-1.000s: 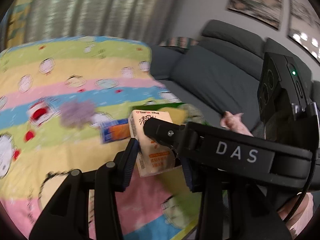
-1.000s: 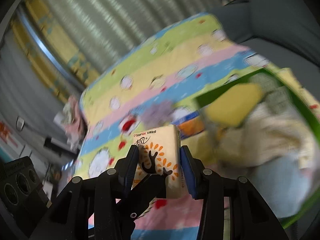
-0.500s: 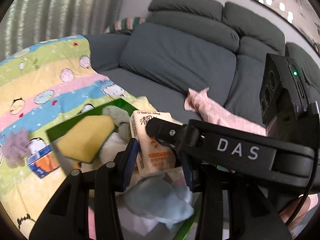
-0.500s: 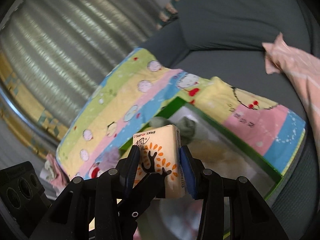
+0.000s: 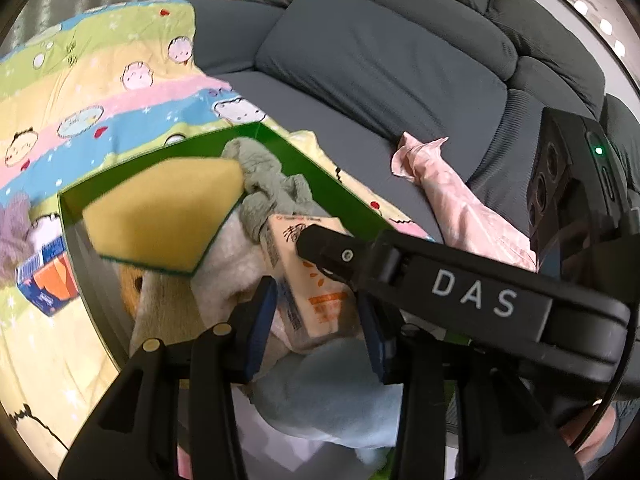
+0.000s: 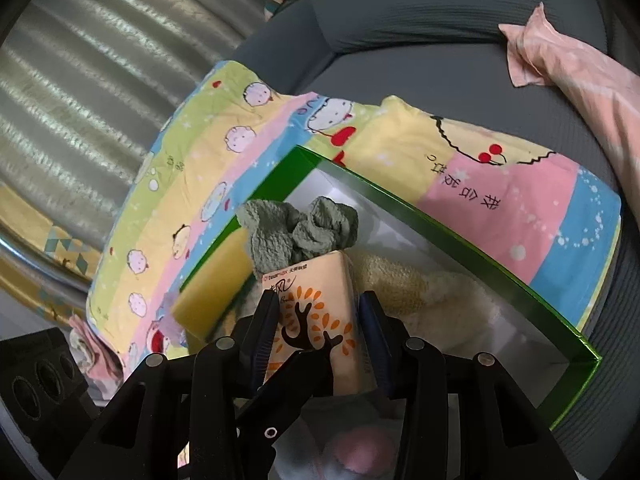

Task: Organize soft objects
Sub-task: 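Carry the tan tissue pack in the right gripper into the box and release, then move the right gripper back over the quilt and grasp the red-white plush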

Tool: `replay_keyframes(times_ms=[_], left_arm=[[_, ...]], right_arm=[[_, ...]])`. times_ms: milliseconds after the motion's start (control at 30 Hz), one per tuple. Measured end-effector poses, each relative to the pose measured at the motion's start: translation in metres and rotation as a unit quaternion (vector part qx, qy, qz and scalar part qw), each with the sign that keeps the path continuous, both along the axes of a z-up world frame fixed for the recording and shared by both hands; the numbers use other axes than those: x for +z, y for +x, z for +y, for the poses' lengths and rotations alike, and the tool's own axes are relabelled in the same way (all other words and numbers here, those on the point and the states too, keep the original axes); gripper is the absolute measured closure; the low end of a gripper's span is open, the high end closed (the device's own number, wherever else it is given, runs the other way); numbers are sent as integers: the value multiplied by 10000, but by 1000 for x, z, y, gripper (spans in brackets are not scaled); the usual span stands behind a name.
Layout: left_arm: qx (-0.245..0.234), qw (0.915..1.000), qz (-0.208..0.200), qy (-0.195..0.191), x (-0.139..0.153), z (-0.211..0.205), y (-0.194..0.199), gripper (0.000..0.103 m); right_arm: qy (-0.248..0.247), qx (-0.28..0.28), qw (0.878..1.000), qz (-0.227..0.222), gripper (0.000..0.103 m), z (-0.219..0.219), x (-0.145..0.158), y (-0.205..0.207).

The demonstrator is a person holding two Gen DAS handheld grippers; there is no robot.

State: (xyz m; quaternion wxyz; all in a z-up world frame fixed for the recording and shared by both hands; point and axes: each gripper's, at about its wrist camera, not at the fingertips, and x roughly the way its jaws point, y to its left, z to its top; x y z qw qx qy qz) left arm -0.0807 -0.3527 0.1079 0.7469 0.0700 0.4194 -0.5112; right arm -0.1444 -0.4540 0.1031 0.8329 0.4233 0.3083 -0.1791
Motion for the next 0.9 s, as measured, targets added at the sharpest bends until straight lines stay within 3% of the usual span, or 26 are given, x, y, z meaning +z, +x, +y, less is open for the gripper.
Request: replay_keyframes(times_ms=[167, 367, 433, 500, 600, 667, 800, 900], left_arm=[[206, 9994, 244, 100, -8, 0, 1, 61], [354, 9986, 280, -289, 8, 28, -3, 60], [571, 9974, 94, -419, 18, 48, -3, 52], [740, 9961, 14, -483, 23, 64, -1, 42], [1047, 9929, -24, -565, 30, 97, 2, 41], [1274, 9895, -42, -680, 35, 123, 4, 38], [1767, 9810, -268, -760, 45, 176, 3, 19], [2248, 9712, -562, -552, 49, 217, 4, 17]], right_arm=[[65, -125, 9998, 154, 58, -3, -8, 2], [214, -251, 9994, -68, 57, -4, -9, -7], [323, -409, 9984, -225, 56, -7, -7, -14], [294, -589, 9969, -424, 47, -7, -1, -23], [192, -724, 9946, -725, 41, -5, 9, -34], [97, -702, 9928, -968, 41, 0, 19, -39], [-149, -539, 9904, -1262, 31, 13, 36, -42], [-389, -311, 9903, -1295, 29, 28, 46, -34]])
